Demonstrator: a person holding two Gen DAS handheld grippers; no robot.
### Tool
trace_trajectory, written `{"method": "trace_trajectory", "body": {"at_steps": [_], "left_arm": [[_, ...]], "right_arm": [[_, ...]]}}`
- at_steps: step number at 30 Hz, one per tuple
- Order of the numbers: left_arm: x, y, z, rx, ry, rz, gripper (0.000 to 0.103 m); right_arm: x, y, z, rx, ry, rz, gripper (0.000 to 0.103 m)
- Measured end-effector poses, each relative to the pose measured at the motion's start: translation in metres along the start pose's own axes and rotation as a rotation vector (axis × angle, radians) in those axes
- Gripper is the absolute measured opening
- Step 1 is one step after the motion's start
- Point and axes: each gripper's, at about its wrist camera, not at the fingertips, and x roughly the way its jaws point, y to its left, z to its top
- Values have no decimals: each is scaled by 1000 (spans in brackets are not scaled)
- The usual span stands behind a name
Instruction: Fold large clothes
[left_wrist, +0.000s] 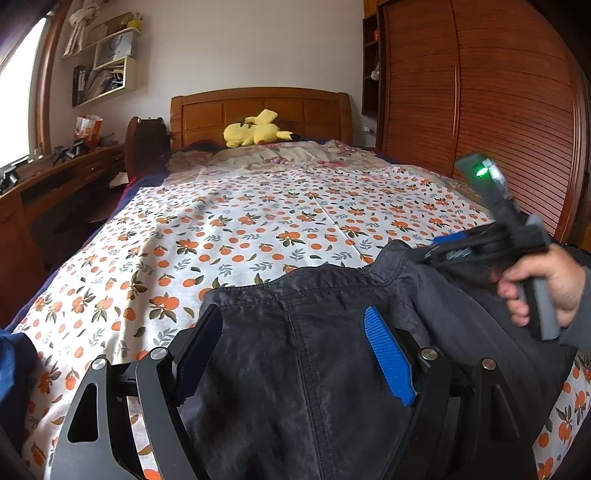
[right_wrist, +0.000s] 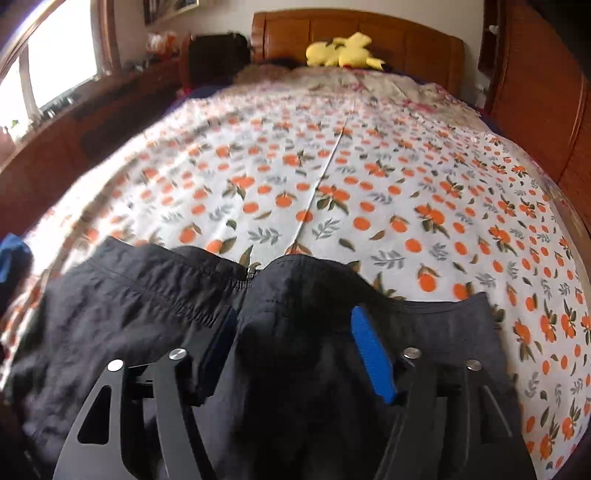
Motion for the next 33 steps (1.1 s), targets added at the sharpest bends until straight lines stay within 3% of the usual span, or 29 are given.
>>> {"method": "trace_trajectory", "body": {"at_steps": [7,11,17,18,20,21,22,24,26,30,32,33], "left_arm": [[0,-20,-3,33,3,-27,83],[-1,-31,-5,45,6,-57,83],[-4,-46,-6,59,13,-85,83],[-4,-49,-7,64,17,-88,83],[-5,-54,-8,76,22,-86,83],[-5,-57,-9,82,24,-85,83],[-6,-57,-9,85,26,-85,83],[-9,-62,-10,93,28,-83,83],[-14,-68,-9,102,27,-83,83],[-29,-82,-6,123,10,-86,83],[-39,-91,-8,130,0,-93,84],[-44,-96,-10,132,-4,-99,84]], "right_arm": [[-31,-75,-18,60,8,-113,64],[-21,-120,-32,149,70,-157,61],[-2,-148,-54,214,152,-156,59],[2,-151,-57,229,166,-139,55],[2,-155,-63,252,163,-71,30],[1,-153,-63,252,159,-41,7],[-1,-151,-63,244,152,-31,4],[-12,-147,-61,203,116,-46,2],[-25,-147,-60,203,68,-125,2],[-33,-154,-64,238,62,-171,6],[-43,-154,-66,249,43,-202,21],[-47,-156,-65,246,27,-210,37]]}}
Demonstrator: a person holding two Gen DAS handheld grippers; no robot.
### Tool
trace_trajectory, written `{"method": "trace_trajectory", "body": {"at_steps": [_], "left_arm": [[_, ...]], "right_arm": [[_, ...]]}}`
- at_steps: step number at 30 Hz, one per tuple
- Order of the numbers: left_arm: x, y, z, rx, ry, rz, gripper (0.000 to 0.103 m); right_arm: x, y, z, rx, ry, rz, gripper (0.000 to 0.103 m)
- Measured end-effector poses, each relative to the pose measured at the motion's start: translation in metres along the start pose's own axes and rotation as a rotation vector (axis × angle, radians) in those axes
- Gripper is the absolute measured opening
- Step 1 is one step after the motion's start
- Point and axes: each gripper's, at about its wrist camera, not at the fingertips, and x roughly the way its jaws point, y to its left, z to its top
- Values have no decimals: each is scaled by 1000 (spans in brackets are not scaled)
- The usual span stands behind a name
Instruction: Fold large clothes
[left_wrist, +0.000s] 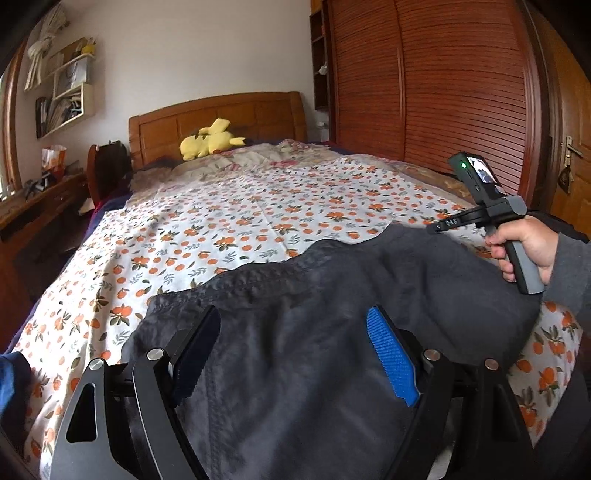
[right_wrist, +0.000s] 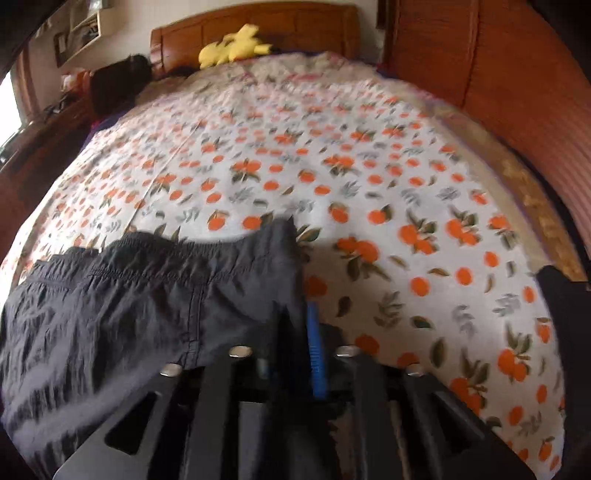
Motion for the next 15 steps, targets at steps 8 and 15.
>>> {"method": "trace_trajectory", "body": {"at_steps": [8,15], "left_arm": [[-23,-31,-19,18,6,-20,85],[-34,-46,-37,11,40,-16,85]], "right_arm": [[-69,-10,-33,-75,-78,59,53],[-118,-6,-93,-144,-97,112,70]]}}
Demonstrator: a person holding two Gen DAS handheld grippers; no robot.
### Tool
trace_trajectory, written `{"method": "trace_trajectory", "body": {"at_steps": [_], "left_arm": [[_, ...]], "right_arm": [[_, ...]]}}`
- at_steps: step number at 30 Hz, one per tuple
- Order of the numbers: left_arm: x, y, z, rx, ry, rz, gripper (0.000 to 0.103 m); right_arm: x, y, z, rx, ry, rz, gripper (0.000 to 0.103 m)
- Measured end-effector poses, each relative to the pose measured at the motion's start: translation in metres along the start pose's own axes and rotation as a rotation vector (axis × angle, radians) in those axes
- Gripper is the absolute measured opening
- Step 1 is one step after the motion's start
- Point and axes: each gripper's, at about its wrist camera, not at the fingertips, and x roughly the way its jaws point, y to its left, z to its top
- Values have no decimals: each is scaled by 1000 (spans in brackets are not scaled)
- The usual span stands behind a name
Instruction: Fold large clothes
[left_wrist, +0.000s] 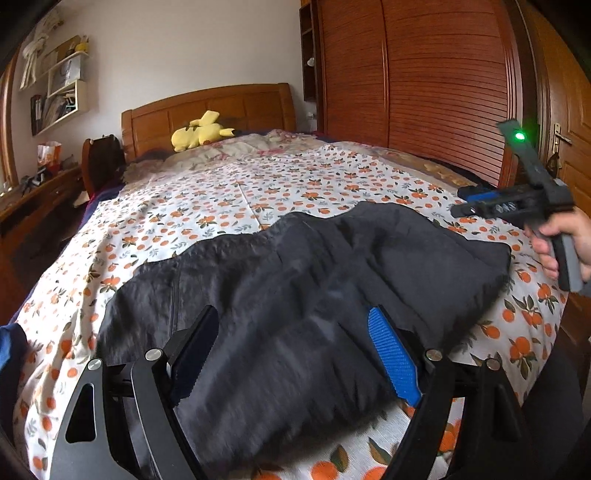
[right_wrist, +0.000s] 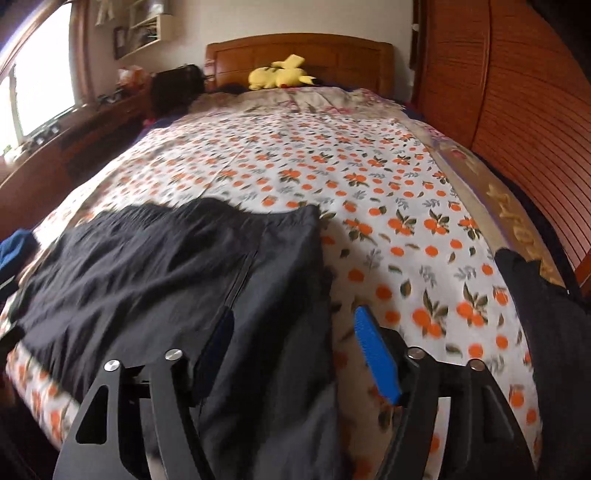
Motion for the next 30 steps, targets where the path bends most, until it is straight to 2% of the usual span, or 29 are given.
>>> {"method": "trace_trajectory", "body": {"at_steps": [3,6,8,10,12,19,26,30], "left_arm": [[-10,-9,2,14,-8,5,86],[-19,-18,3,21,-23,-1,91],[-20,-23,3,24,-17,-2,91],[-19,-28,1,28,-9,-5,91],[-15,-32,-2,35,4,-6,94],[13,-33,-13,39,76,8,95],[42,-24,-30,27,170,21,96],[47,-17,-33,3,182,8,99]], "right_arm": [[-14,4,-21,6,-4,18,73],[-20,8,-39,15,5,39,74],[-22,11,-50,6,8,38,76],[-21,13,-58,-1,13,27,84],[-19,14,-65,-6,16,17,85],[-12,6,-76,51,10,15,91],[-13,-2,-77,113,-9,13,91],[-9,-11,-79,166,3,26,91]]}}
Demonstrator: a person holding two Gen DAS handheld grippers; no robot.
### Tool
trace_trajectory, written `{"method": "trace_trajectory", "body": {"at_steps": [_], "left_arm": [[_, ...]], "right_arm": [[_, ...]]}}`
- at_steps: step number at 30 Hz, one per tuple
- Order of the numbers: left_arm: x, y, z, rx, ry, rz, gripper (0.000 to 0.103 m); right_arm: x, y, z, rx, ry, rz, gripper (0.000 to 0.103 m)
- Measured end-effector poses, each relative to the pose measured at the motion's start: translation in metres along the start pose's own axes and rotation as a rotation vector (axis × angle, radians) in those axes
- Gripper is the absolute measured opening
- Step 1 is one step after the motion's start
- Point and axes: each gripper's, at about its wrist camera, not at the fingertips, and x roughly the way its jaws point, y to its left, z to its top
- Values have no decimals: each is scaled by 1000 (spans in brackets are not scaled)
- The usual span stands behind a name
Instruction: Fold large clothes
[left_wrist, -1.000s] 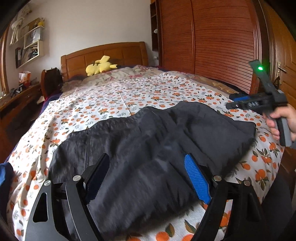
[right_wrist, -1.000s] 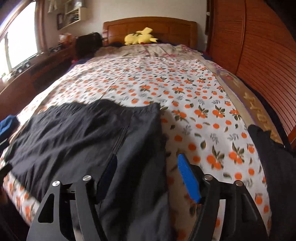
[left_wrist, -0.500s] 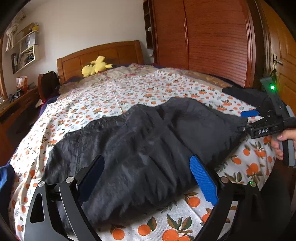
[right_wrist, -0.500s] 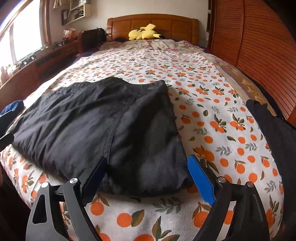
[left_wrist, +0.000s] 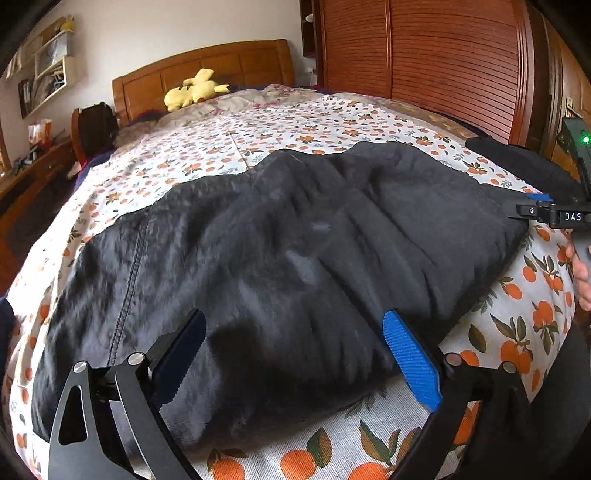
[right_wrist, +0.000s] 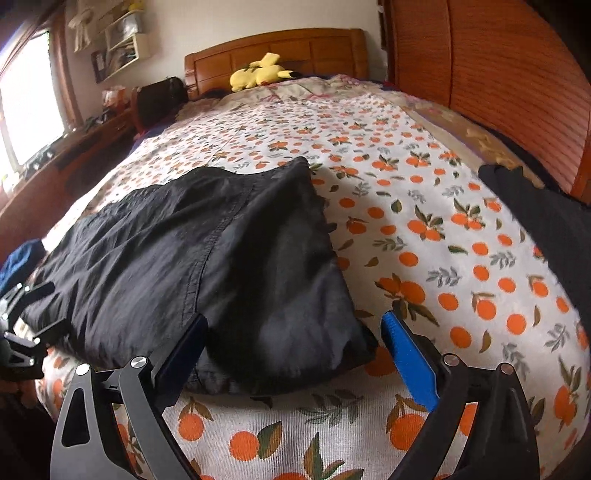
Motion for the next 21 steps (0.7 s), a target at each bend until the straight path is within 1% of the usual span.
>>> {"method": "trace_trajectory", "body": {"at_steps": [6,8,12,15,16,17,20,21], "left_arm": [[4,-2,0,9,9,9,100],[5,-2,0,8,11,9,100],[6,-2,-1,9,14,9,100],[7,-3,-1,11,17,12,100],[7,-3,-1,11,17,12,100],[8,-3,-1,10,17,11,100],[8,-3,-1,9,17,10,100],[8,-3,-2,10,17,10,100]], "right_arm": [[17,-7,-6,64,61,33,91],[20,-10,-6,92,66,56,91],[23,-9,-4,110,68,86,91],[25,-8,-1,128,70,115,83],[25,-7,0,131,71,118,78],[26,-6,2,136,72,130,75],[30,-5,6,147,78,158,53],[30,-4,7,146,78,166,42]]}}
